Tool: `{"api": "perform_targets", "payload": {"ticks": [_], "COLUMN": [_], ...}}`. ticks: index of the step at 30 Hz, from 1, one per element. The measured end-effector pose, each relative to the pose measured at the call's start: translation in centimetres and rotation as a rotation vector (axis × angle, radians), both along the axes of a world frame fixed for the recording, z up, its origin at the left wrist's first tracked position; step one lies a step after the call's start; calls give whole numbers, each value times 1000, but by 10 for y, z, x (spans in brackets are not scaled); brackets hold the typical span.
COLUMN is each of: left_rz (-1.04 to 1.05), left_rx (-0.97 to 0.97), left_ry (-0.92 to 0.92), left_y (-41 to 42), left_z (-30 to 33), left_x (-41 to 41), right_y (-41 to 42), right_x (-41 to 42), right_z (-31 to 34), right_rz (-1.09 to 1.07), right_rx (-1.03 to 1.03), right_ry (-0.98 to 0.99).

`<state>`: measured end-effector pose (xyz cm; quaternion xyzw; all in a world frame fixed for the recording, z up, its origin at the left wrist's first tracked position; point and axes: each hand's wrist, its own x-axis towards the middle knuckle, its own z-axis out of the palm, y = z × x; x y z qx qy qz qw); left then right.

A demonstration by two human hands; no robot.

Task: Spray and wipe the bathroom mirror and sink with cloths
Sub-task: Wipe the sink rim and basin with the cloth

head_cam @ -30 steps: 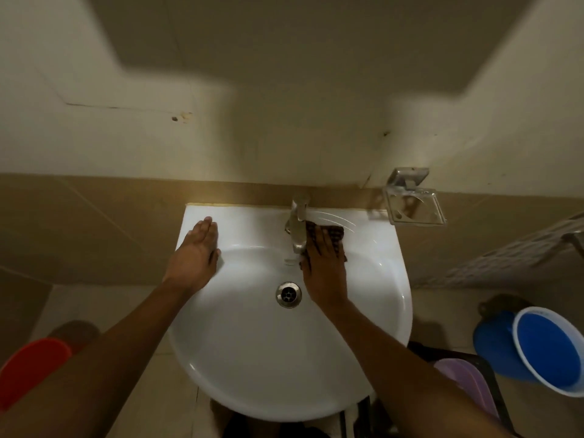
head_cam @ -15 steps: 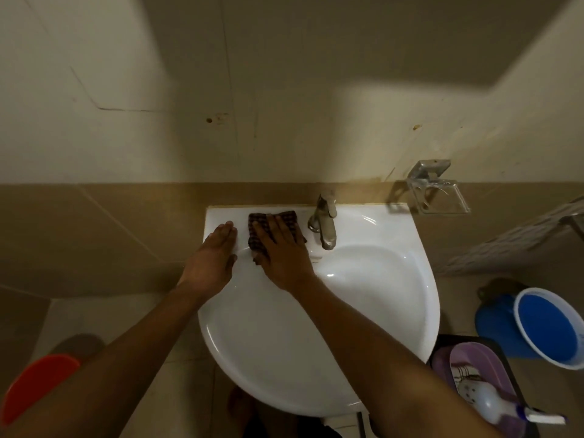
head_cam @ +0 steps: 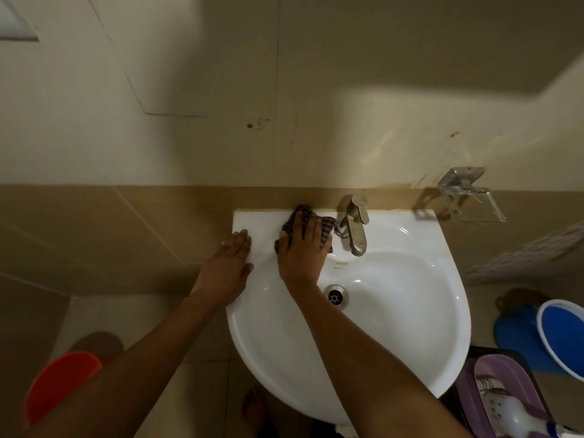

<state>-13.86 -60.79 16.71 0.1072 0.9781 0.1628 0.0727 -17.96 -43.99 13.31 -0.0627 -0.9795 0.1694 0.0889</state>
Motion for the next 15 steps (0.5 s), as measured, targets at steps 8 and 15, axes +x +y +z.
{"api": "perform_targets", "payload": {"ticks": [8, 15], "left_rz": [-70, -73], "left_rx": [57, 80], "left_ry": [34, 38], "left_y": [-14, -14], "left_z": [-15, -15], "left_x": [7, 9], "right_y": [-16, -21], "right_x": [34, 1], "right_z": [-11, 4], "right_rz": [461, 238], "right_rx": [-5, 39], "right_ry": [-6, -92]}}
